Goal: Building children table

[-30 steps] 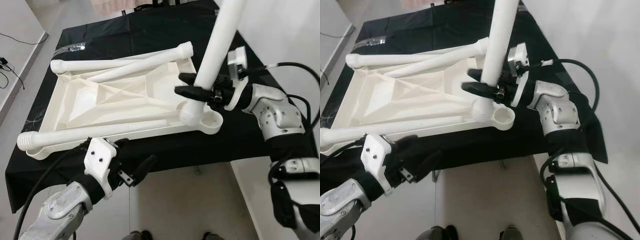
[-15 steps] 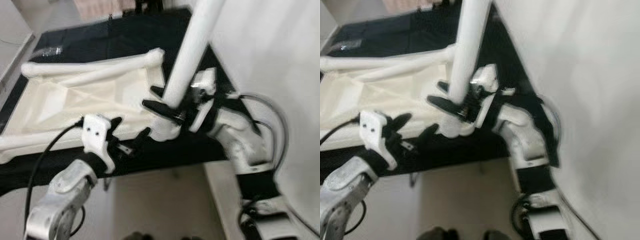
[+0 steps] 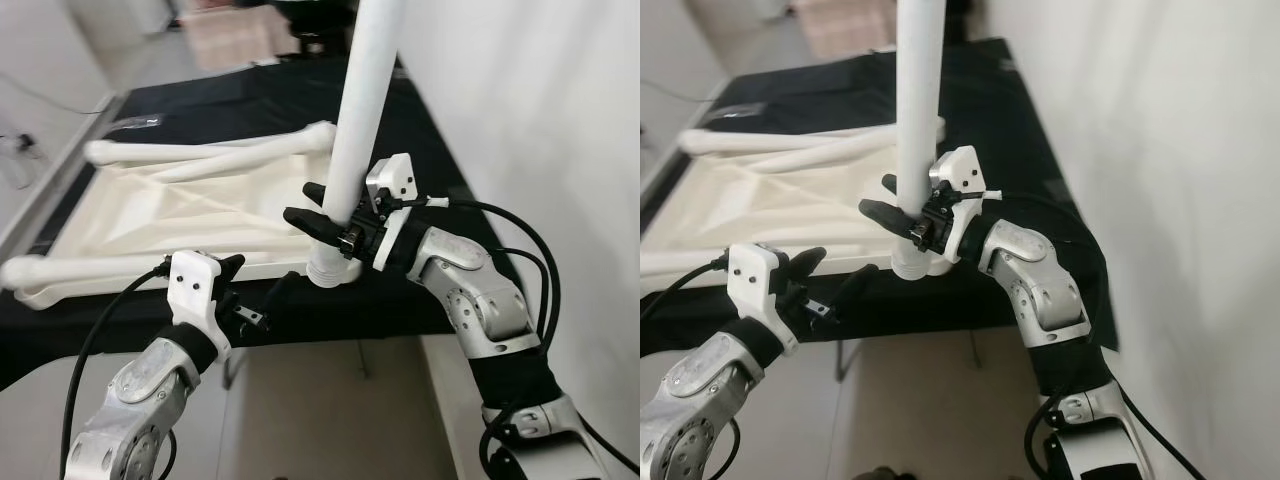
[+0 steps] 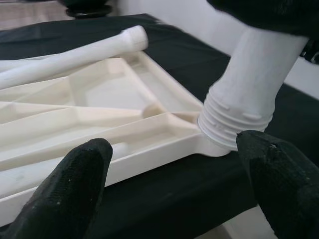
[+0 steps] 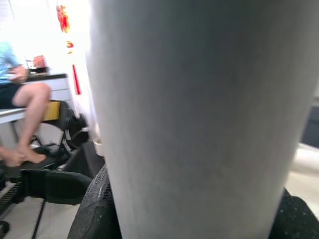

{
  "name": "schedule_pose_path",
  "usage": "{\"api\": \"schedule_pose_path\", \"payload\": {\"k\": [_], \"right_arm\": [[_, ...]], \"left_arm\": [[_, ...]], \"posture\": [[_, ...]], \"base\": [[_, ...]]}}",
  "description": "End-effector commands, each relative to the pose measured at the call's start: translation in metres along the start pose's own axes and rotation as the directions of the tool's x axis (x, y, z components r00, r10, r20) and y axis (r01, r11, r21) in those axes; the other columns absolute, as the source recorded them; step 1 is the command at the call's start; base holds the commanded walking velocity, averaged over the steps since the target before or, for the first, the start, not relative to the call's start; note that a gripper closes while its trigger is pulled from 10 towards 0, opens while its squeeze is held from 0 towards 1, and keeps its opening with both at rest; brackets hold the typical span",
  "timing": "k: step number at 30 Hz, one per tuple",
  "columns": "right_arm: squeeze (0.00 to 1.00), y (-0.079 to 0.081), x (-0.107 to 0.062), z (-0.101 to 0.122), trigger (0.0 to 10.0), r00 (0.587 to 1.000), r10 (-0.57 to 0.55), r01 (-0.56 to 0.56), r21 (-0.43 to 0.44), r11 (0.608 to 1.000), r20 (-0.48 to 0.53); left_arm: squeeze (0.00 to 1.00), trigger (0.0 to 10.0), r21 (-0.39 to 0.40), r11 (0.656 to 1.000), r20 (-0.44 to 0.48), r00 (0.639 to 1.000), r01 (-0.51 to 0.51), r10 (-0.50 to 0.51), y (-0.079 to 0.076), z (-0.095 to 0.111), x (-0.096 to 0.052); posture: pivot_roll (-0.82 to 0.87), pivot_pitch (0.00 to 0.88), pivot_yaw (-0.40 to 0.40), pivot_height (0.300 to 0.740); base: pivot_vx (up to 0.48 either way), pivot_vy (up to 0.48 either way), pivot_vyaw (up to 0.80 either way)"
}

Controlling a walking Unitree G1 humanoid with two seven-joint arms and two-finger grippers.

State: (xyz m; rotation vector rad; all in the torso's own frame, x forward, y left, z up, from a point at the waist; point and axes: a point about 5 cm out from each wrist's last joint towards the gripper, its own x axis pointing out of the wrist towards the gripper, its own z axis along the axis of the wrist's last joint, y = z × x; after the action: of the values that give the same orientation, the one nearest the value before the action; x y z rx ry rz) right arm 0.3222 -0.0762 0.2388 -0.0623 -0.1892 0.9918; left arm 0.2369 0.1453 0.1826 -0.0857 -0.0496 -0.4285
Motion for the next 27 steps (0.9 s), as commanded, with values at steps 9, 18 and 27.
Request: {"api": "schedule_pose_path", "payload": {"k": [9, 18, 27], "right_arm": [[0.0, -0.015, -0.016, 0.002, 10.0, 0.995, 0.088, -0.089, -0.033, 0.995, -0.046], [0.0, -0.036, -0.025, 0.0, 10.0, 0.972, 0.215, -0.216, 0.003, 0.976, -0.091], [0.0, -0.038, -0.028, 0.002, 10.0, 0.933, 0.35, -0.348, 0.043, 0.937, -0.087]], "left_arm": [[0.0, 10.0, 0.063, 0.988, -0.077, 0.988, 0.138, -0.133, -0.013, -0.008, -0.005], [0.0, 10.0, 0.101, 0.967, -0.158, 0.963, 0.235, -0.217, -0.022, -0.019, -0.015], [0.0, 10.0, 0.1, 0.94, -0.212, 0.93, 0.327, -0.302, -0.036, -0.023, -0.031]], "posture": [[-0.09, 0.104, 0.11, 0.74], [-0.08, 0.131, 0.104, 0.74], [-0.05, 0.196, 0.104, 0.74]], "base": [[0.085, 0.0, 0.0], [0.0, 0.0, 0.0], [0.0, 0.0, 0.0]]}}
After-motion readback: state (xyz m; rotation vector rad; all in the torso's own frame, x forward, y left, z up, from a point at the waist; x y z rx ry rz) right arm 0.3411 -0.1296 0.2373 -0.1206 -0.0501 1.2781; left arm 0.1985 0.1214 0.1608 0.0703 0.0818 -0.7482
